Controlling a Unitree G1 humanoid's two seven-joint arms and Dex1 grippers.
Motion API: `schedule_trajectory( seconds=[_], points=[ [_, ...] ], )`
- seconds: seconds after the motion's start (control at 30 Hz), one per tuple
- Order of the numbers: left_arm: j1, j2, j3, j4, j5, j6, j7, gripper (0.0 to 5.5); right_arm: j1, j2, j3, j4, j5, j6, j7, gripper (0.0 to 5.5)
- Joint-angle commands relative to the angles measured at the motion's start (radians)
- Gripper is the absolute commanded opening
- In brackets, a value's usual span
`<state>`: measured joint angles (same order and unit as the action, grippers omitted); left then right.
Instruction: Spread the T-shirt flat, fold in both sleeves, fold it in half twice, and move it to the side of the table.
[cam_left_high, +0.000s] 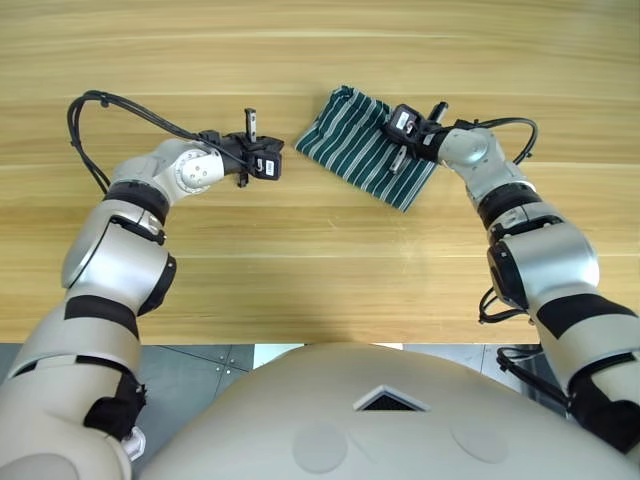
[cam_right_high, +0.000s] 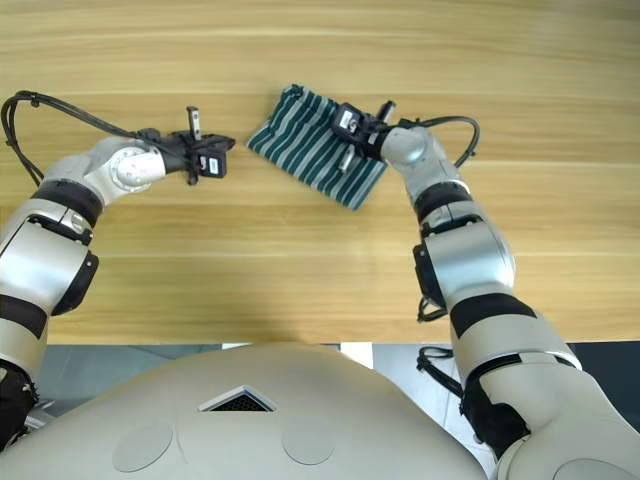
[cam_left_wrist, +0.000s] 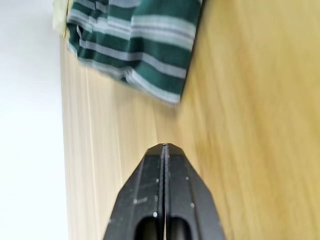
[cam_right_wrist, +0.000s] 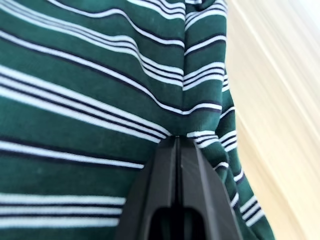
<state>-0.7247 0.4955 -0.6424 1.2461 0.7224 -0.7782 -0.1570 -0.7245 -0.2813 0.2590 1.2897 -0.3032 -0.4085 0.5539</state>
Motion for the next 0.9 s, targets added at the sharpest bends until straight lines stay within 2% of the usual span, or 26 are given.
schedule_trajectory(
  seconds=[0.03, 0.1, 0.23, 0.37, 0.5, 0.67, 0.9],
  points=[
    [0.094, 0.018, -0.002, 0.051, -0.004, -0.013, -0.059, 0.0, 0.124, -0.084, 0.004, 0.016, -0.008, -0.012, 0.112, 0.02],
    [0.096, 0.038, 0.042, 0.033, -0.077, -0.093, -0.124, 0.0, 0.151, -0.118, 0.01, -0.001, -0.005, -0.054, 0.162, 0.02],
    [0.138, 0.09, 0.165, -0.117, -0.485, -0.358, -0.486, 0.0, 0.243, -0.209, 0.03, -0.082, 0.029, -0.188, 0.338, 0.02],
    [0.225, 0.153, 0.149, -0.471, -0.905, -0.307, -0.796, 0.0, 0.356, -0.255, 0.032, -0.303, 0.178, -0.261, 0.576, 0.02],
    [0.286, 0.192, 0.135, -0.749, -1.139, -0.169, -1.002, 0.0, 0.443, -0.286, 0.05, -0.521, 0.276, -0.216, 0.687, 0.02],
    [0.28, 0.152, 0.162, -0.816, -1.159, -0.045, -1.126, 0.0, 0.503, -0.306, 0.076, -0.691, 0.306, -0.147, 0.716, 0.02],
    [0.207, -0.026, 0.135, -0.624, -0.869, -0.028, -1.055, 0.0, 0.526, -0.278, 0.108, -0.845, 0.298, -0.076, 0.674, 0.02]
  ],
)
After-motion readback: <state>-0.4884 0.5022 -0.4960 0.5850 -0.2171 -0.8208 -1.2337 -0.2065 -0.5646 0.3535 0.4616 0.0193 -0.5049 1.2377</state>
